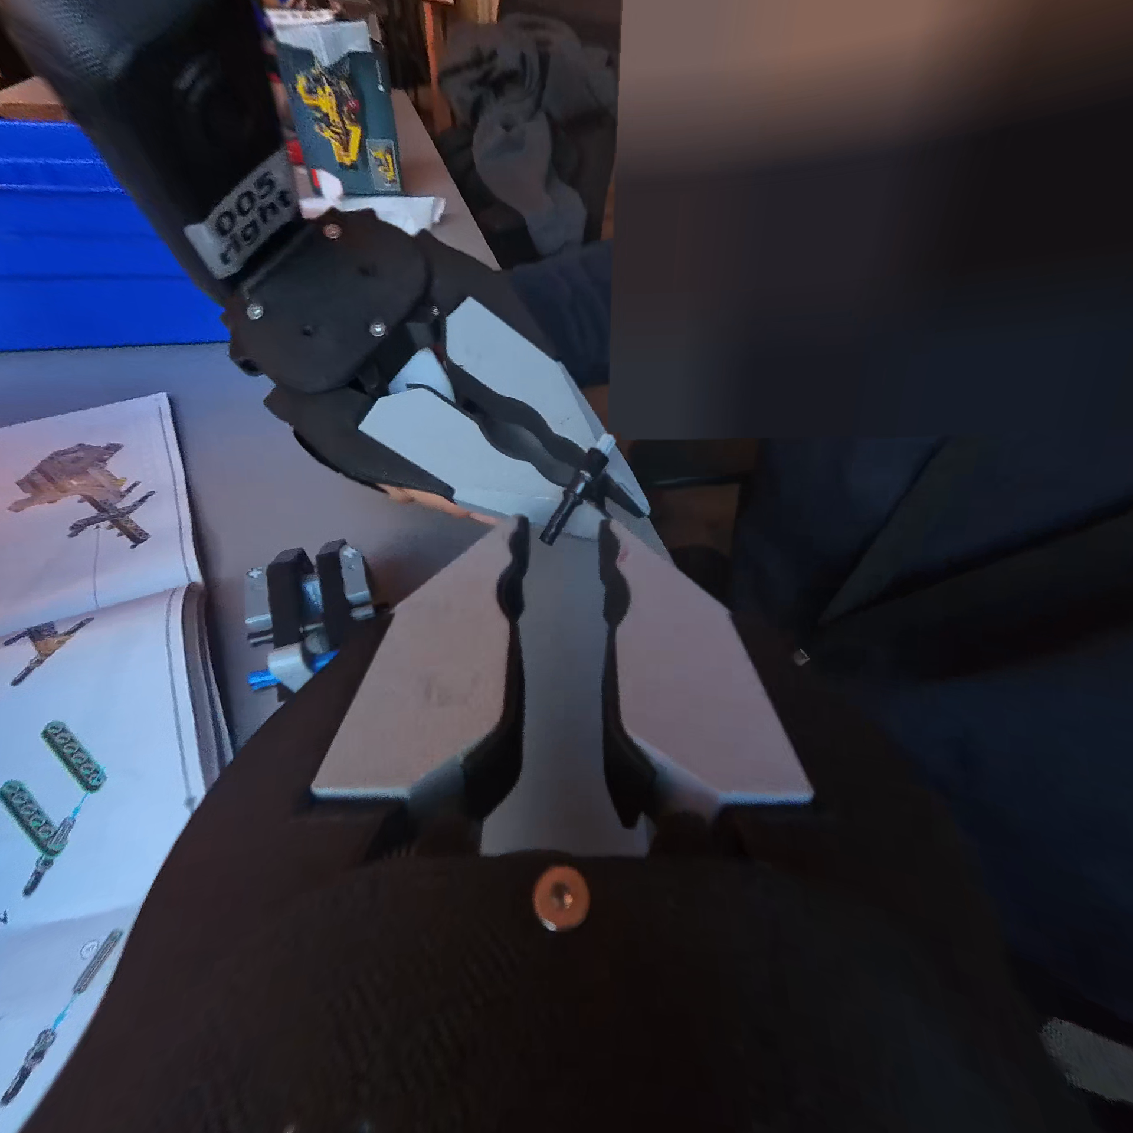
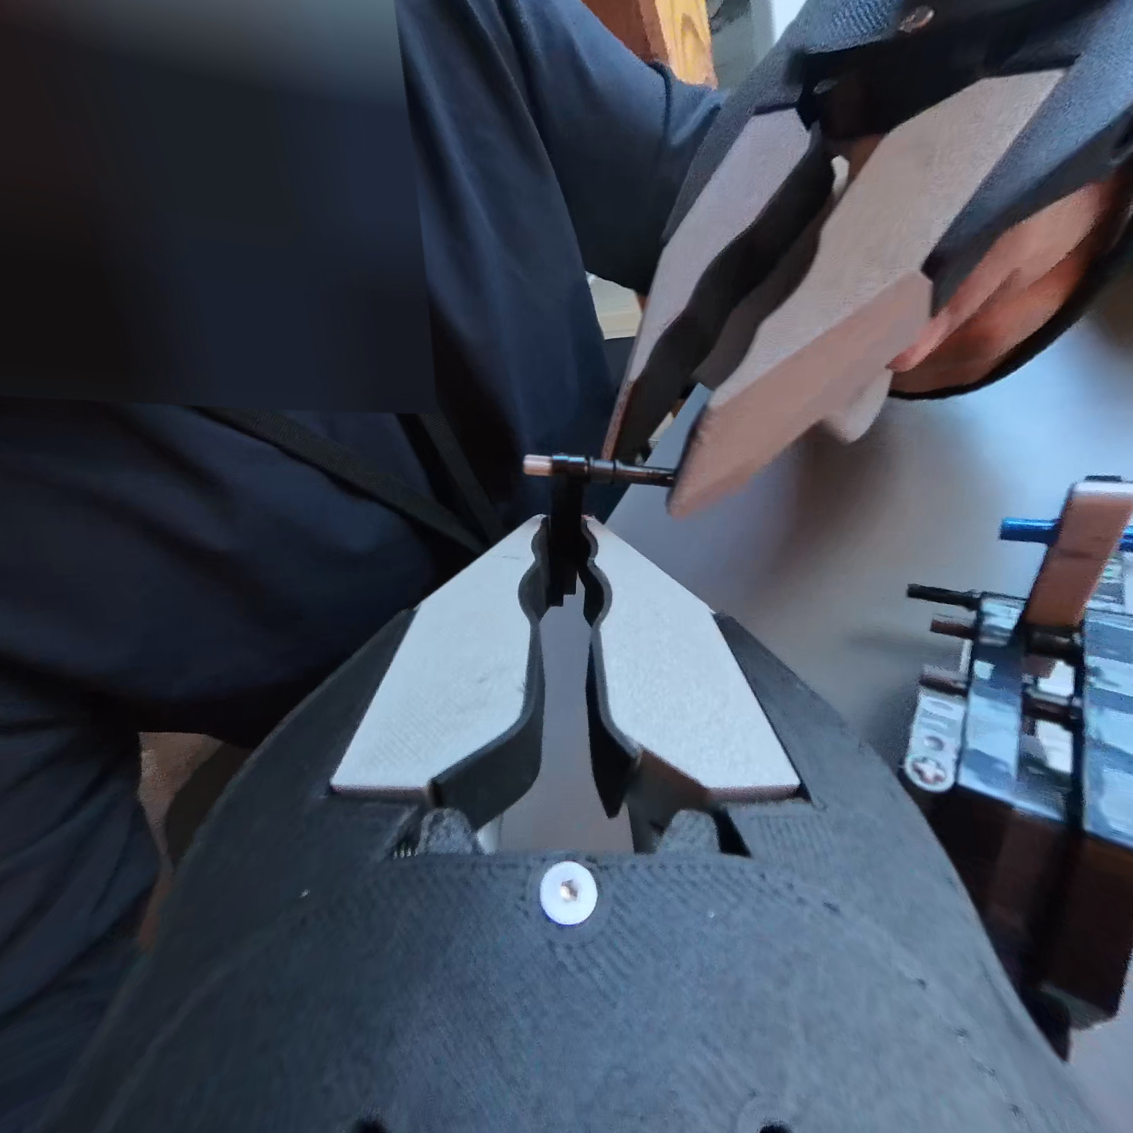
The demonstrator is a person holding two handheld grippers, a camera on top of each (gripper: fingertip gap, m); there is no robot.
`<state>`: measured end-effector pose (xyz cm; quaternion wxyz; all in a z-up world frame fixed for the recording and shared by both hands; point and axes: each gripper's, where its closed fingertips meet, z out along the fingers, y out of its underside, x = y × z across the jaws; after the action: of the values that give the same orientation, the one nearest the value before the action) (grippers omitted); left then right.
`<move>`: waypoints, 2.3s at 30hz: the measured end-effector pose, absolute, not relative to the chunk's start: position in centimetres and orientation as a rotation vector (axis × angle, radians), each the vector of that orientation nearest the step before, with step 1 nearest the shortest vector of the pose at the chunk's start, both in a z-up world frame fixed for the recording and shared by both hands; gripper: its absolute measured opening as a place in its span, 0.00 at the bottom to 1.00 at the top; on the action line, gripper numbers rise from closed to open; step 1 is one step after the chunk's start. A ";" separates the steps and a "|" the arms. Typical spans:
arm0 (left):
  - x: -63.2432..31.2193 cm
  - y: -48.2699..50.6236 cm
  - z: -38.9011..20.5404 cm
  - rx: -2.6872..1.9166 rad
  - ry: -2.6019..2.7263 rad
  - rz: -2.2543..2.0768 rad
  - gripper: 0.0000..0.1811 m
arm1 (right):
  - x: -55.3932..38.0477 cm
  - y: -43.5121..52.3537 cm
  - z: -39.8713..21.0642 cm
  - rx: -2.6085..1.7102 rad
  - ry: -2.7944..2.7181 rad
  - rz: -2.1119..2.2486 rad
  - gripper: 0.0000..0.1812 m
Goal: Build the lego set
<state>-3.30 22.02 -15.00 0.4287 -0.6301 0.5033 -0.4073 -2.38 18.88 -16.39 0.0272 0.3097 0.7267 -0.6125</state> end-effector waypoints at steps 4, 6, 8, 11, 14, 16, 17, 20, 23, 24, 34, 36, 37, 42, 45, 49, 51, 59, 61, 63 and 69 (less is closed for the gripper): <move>-2.8 21.5 -15.3 -1.550 1.304 -0.973 0.04 | -1.9 18.2 -16.7 0.923 2.219 -1.854 0.03; -2.7 21.3 -15.3 -1.542 1.313 -0.986 0.03 | -1.8 18.0 -16.6 0.909 2.216 -1.845 0.03; -2.7 21.2 -15.3 -1.534 1.319 -0.971 0.02 | -1.8 18.1 -16.6 0.916 2.217 -1.846 0.03; -2.7 21.6 -14.8 -1.573 1.234 -1.015 0.02 | -2.0 18.9 -16.4 0.956 2.211 -1.869 0.04; -2.9 22.4 -14.6 -1.628 1.121 -1.094 0.02 | -2.5 20.4 -16.4 1.079 2.267 -1.865 0.09; -3.3 23.4 -14.8 -1.664 1.070 -1.063 0.02 | -3.0 21.7 -16.8 1.192 2.371 -1.831 0.10; -3.6 24.0 -14.8 -1.677 1.037 -1.047 0.02 | -3.2 22.2 -16.7 1.226 2.418 -1.831 0.11; -4.7 25.6 -14.6 -1.719 0.913 -1.020 0.02 | -4.2 24.3 -16.8 1.415 2.539 -1.805 0.12; -5.9 27.0 -14.9 -1.763 0.829 -0.954 0.02 | -5.3 26.5 -16.7 1.628 2.608 -1.797 0.13; -6.2 27.3 -14.8 -1.765 0.807 -0.937 0.02 | -5.6 27.1 -16.6 1.682 2.633 -1.797 0.14; -7.2 28.1 -13.6 -1.744 0.703 -0.905 0.01 | -8.2 29.8 -16.6 2.073 3.199 -1.364 0.16; -7.2 28.1 -13.5 -1.739 0.694 -0.908 0.01 | -8.5 29.8 -16.3 2.099 3.268 -1.309 0.16; -7.2 28.2 -13.5 -1.736 0.686 -0.909 0.01 | -8.6 29.8 -16.1 2.111 3.292 -1.301 0.15; -6.9 28.1 -13.7 -1.730 0.679 -0.952 0.01 | -8.8 30.1 -15.9 2.143 3.367 -1.219 0.03; -6.9 28.2 -14.0 -1.741 0.669 -0.969 0.01 | -8.7 30.1 -16.1 2.152 3.318 -1.244 0.03; -7.0 28.2 -14.1 -1.734 0.672 -0.982 0.01 | -8.7 30.1 -16.2 2.139 3.340 -1.234 0.03; -6.7 27.9 -14.0 -1.719 0.697 -0.997 0.01 | -8.7 29.8 -16.2 2.103 3.345 -1.244 0.07; -7.7 26.3 -14.7 -1.680 0.789 -1.022 0.01 | -4.1 29.0 -15.0 1.910 3.273 -1.530 0.16; -7.7 25.4 -15.5 -1.703 0.828 -1.061 0.01 | -2.6 27.4 -16.7 1.806 3.162 -1.550 0.12; -7.5 24.7 -16.5 -1.741 0.878 -1.053 0.01 | -1.7 26.8 -19.1 1.806 3.087 -1.465 0.14; -6.9 23.5 -16.7 -1.697 0.951 -1.035 0.01 | -1.6 26.0 -22.9 1.794 3.061 -1.248 0.11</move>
<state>-6.88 23.52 -16.69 0.4521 -0.6869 0.3848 -0.4191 -1.62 25.99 -22.88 -0.3048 0.4542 0.7752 -0.3160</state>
